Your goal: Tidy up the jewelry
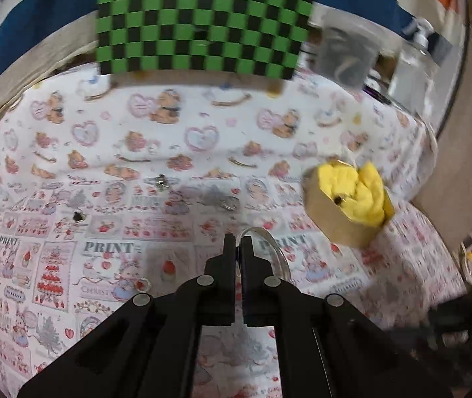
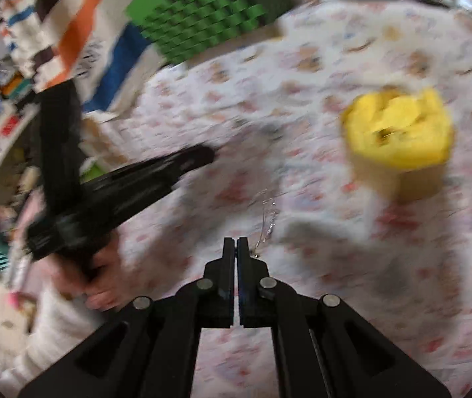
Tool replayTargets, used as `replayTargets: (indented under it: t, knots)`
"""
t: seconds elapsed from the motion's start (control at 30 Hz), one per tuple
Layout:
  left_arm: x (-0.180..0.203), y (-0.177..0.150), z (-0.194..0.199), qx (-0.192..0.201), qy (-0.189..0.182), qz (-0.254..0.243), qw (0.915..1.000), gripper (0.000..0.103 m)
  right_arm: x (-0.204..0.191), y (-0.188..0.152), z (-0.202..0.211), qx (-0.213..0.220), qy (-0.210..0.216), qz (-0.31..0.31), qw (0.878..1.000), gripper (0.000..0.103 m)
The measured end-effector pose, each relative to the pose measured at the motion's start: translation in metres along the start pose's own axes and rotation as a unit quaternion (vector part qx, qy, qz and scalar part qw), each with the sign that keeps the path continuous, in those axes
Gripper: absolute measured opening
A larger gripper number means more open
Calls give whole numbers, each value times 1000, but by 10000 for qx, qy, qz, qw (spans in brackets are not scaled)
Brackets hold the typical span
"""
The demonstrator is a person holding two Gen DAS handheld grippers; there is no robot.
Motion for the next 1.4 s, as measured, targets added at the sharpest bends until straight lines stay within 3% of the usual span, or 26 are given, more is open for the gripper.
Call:
replayTargets:
  t: [0.1,0.2,0.33,0.47,0.53,0.6,0.67,0.73,0.83,0.97,1.1,1.17,1.3,1.4]
  knots:
    - [-15,2,3,183,295,246,9991,1,-19,-1,8,142,396,104,9991,1]
    - [-23,-1,4,345,269,625,9971,1,-20,3,17,499,135,222,9984,1]
    - [-33,-13,8,242,1,1387,9900,1,-10,8,21,705,-378,263,9964,1]
    - [-29,-28,2,-34,-274,1963,9801,1,-4,8,18,596,-271,158,9977,1]
    - [-22,-35,-1,-156,-460,2240,9734,1,-7,7,16,502,34,153,9986,1]
    - [-10,-39,-3,-256,-876,2501,9639,0,-16,4,14,319,663,97,9972,1]
    - [1,-38,-1,-286,-1326,2620,9555,0,-22,2,13,219,1009,14,9947,1]
    - [4,-34,5,-125,-1353,2593,9562,0,-16,1,10,202,733,-8,9971,1]
    - [4,-28,13,-31,-1120,2394,9644,0,-2,-1,2,180,186,-29,9997,1]
    - [7,-21,13,-183,-961,1979,9753,0,11,1,-1,185,-227,44,9996,1]
    - [16,-20,2,-552,-939,1345,9849,0,28,-11,-24,-364,-423,-190,9983,1]
    - [24,-23,-9,-882,-1028,1110,9845,2,38,-11,-24,-438,-748,-252,9959,1]
    - [44,-29,-28,-1423,-1244,1015,9767,20,55,-7,-5,-341,-1361,-283,9897,1]
    - [58,-38,-38,-1685,-1268,933,9730,26,66,-1,6,-253,-1576,-306,9867,1]
Point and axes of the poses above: each gripper's, at about its wrist camera, not at the fingertips, and z roughly against the way its jaws point, x to its right, y to its top, the point moved 9 cm from there along -z, roughly the way its jaws point, and after that the axes turned 1 degree about -x, right-handed, at the moved point
